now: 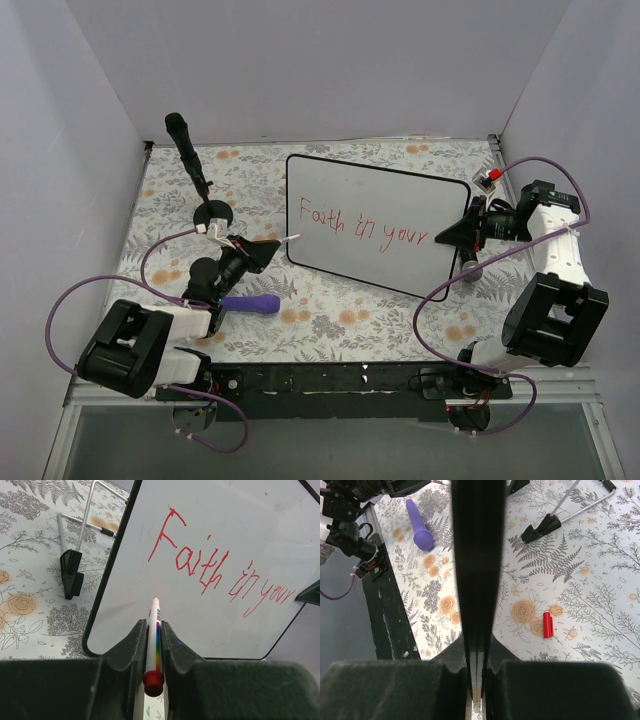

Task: Write a sentence on the whiteboard

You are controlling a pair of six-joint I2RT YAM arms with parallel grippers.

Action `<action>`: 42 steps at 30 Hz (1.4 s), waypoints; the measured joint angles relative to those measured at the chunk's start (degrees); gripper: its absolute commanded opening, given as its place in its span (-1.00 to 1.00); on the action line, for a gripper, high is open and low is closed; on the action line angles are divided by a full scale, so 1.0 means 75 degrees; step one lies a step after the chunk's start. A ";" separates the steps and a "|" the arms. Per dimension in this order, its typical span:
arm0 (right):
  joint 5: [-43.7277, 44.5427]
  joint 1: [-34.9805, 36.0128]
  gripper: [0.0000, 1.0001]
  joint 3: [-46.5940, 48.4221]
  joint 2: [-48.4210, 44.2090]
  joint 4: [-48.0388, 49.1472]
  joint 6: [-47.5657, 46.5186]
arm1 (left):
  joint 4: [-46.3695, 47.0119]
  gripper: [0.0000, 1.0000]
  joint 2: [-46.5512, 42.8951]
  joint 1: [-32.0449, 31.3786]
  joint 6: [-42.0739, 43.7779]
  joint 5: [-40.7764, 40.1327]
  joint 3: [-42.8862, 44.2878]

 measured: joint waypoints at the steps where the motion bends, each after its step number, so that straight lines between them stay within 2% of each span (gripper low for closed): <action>1: 0.0003 0.0000 -0.97 -0.0003 0.0000 0.0000 0.0000 | 0.0032 -1.00 0.0015 0.0000 0.0000 -0.0009 0.0000; 42: -0.0035 0.0047 -0.97 -0.0131 -0.0017 0.0236 0.0256 | 0.0449 -1.00 0.1253 -0.0108 0.0052 -0.0117 0.0303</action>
